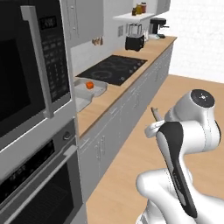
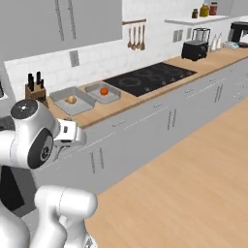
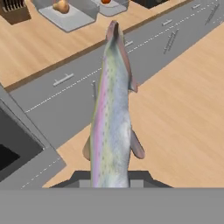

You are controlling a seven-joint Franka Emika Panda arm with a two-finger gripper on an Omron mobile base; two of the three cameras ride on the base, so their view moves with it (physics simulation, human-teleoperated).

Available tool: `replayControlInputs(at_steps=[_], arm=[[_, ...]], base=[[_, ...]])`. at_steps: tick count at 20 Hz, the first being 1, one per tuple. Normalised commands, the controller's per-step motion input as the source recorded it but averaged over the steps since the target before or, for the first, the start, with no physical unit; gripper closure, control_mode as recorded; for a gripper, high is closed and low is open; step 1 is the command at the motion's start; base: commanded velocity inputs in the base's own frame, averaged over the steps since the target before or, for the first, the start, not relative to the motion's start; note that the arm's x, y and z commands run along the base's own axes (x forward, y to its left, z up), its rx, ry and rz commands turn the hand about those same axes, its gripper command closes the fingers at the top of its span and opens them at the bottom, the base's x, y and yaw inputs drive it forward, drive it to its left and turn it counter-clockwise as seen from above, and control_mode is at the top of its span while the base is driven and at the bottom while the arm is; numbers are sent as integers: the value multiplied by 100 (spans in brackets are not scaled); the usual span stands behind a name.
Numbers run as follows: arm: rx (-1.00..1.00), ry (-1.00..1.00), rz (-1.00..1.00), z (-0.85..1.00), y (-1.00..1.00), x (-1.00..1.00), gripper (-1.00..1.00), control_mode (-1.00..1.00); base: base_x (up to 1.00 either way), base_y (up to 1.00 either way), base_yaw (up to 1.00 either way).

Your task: Place one squash and one fish in each tupperware on the nearby counter, to pack two identical lunches.

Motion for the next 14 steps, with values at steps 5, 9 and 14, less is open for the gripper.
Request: replayControlInputs(at_steps=[5, 9, 14], arm=[[0, 0, 0, 0, 0, 0, 100, 100], [0, 0, 0, 0, 0, 0, 100, 100], [0, 0, 0, 0, 0, 0, 100, 100]], base=[[100, 16, 26], [100, 0, 38], [100, -1, 43]])
